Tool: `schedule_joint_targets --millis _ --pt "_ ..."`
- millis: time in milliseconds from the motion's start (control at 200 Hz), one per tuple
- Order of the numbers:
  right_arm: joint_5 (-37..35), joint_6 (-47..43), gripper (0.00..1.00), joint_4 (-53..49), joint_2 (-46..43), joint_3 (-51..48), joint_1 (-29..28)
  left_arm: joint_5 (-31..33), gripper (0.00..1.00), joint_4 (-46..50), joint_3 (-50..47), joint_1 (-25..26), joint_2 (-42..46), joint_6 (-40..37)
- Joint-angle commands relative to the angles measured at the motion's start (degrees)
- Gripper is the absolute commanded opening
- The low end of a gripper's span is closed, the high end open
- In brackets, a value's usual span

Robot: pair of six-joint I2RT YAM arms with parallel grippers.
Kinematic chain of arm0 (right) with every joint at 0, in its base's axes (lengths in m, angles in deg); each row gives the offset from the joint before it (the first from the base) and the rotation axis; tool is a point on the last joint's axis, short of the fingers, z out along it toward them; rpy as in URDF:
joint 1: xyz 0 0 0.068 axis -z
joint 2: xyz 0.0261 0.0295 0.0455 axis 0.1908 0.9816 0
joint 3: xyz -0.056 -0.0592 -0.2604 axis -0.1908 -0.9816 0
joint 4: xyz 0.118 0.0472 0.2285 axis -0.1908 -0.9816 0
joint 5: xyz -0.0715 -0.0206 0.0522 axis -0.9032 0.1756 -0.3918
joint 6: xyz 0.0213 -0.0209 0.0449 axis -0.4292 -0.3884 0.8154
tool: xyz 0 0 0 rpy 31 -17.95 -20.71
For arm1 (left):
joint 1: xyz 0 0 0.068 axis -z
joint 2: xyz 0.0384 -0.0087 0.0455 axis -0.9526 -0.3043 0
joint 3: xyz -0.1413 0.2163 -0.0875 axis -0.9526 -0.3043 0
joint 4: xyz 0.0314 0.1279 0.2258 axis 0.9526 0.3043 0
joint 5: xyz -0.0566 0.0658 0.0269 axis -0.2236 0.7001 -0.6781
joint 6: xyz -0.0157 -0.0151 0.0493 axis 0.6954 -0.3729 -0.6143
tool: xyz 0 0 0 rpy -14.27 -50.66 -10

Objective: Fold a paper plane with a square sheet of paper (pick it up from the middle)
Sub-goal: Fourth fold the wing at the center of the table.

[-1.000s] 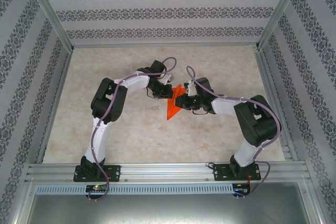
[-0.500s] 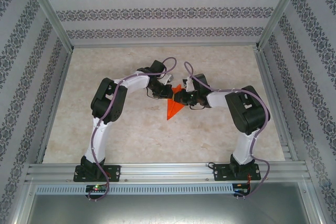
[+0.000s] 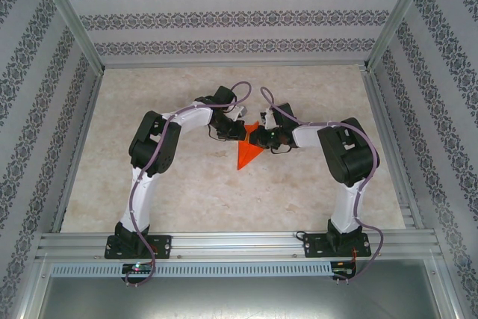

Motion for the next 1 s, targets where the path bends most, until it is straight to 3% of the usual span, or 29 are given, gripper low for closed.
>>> schedule_joint_targets --millis 0,510,994 --pt "0.1 0.5 0.09 1.1 -1.8 0.1 1.0 6.5 0.11 1.6 -2.2 -0.2 -2.8 -2.3" --pt "-0.1 -0.5 0.08 -2.3 4.3 7.6 2.0 6.5 0.10 1.6 -2.3 -0.2 -2.9 -2.9" --pt "-7.3 -5.5 0.08 -11.1 8.5 14.0 5.3 8.9 0.09 3.0 -2.8 -0.3 -3.0 -4.2"
